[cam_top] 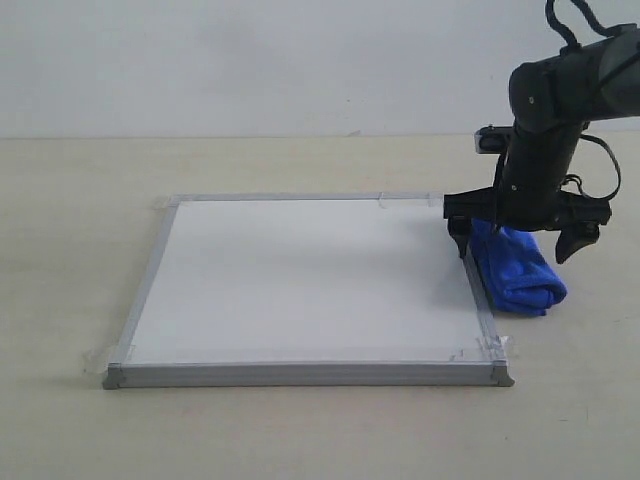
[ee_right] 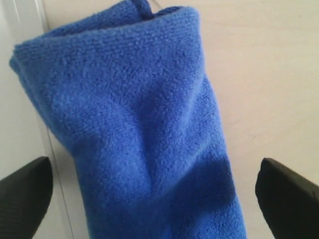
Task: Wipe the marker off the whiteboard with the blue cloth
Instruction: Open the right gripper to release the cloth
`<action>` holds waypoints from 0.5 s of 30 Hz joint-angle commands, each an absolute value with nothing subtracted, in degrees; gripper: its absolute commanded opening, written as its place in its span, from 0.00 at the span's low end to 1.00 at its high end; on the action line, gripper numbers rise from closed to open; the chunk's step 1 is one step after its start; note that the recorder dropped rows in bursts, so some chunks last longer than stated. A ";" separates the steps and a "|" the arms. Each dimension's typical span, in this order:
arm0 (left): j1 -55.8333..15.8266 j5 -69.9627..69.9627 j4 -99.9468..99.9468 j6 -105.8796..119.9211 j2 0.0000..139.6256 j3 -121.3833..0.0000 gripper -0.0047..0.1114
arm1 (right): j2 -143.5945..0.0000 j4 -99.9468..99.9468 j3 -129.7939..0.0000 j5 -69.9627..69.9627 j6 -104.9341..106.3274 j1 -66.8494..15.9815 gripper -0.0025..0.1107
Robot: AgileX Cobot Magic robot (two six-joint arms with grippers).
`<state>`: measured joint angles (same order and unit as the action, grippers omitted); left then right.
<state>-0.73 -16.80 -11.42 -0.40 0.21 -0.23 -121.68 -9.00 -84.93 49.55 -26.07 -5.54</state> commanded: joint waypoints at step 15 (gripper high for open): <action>-0.58 -16.78 -11.20 -0.44 0.00 0.00 0.08 | -107.14 -12.32 -84.66 52.06 -14.89 -5.10 0.87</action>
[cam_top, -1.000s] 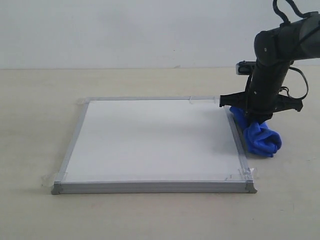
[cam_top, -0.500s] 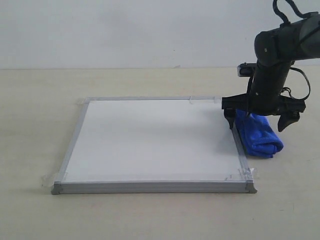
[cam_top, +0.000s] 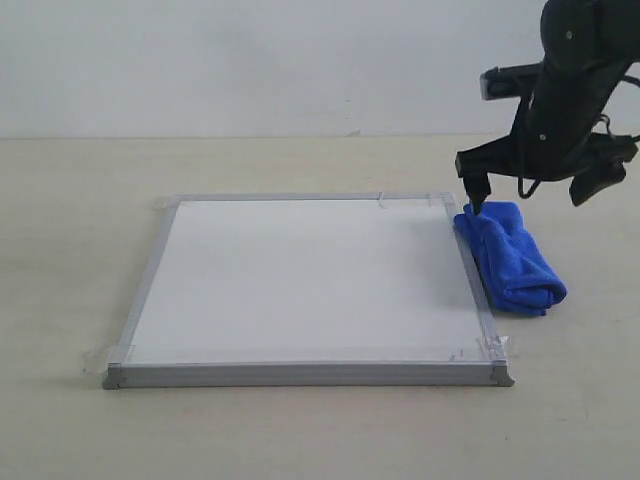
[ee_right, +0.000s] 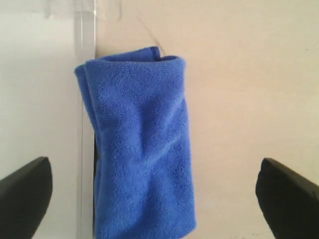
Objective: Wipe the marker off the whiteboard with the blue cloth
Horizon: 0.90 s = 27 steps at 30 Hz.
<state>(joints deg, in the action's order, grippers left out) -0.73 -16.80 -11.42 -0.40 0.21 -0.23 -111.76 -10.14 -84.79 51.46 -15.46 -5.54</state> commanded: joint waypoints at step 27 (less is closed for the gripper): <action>-0.58 -16.78 -11.20 -0.44 0.00 0.00 0.08 | -45.35 7.26 -40.53 34.82 -7.97 -5.10 0.02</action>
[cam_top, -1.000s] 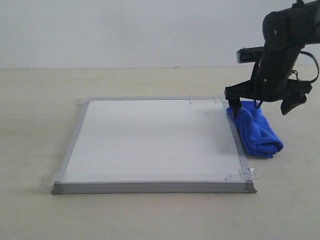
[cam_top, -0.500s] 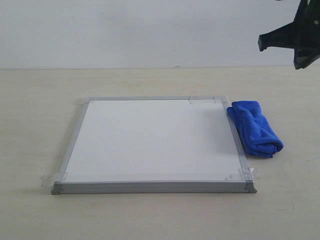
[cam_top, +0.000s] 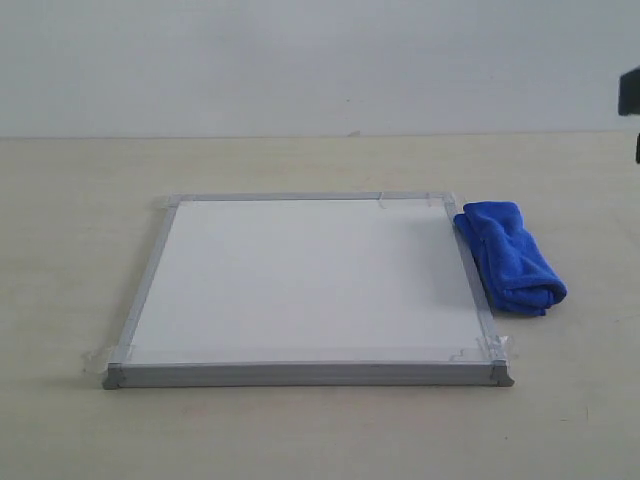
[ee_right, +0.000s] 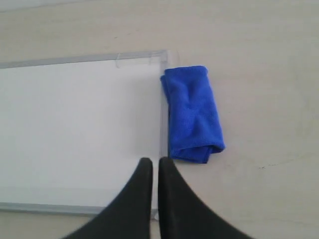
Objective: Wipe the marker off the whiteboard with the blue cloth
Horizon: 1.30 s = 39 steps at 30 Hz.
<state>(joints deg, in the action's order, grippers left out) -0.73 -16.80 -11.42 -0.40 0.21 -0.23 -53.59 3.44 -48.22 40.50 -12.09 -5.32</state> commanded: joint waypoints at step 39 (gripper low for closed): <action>-0.58 -16.78 -11.20 -0.44 0.00 0.00 0.08 | 0.00 4.09 0.00 10.30 9.78 -0.56 0.02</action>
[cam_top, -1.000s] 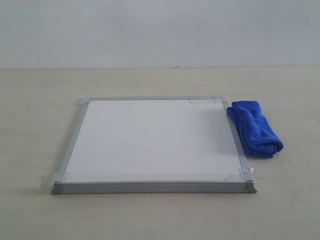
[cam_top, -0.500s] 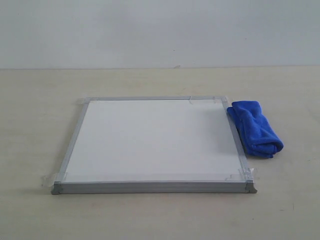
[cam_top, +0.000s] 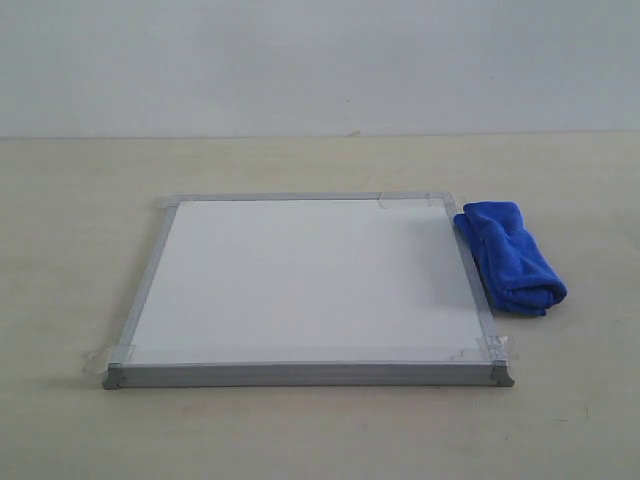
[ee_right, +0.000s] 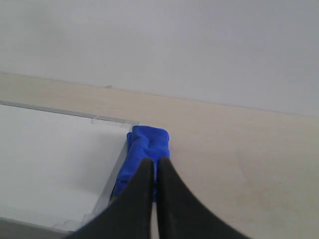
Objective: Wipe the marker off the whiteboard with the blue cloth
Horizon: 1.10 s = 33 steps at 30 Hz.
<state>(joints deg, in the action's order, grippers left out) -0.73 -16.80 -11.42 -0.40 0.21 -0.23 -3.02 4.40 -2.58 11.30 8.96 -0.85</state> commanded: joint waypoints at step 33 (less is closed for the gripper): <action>-0.58 -16.78 -11.20 -0.44 0.00 0.00 0.08 | 0.00 4.09 0.00 19.33 3.50 -0.56 0.02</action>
<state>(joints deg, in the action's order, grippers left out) -0.73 -16.80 -11.42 -0.40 0.21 -0.23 -0.30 4.40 0.03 19.38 3.78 -0.71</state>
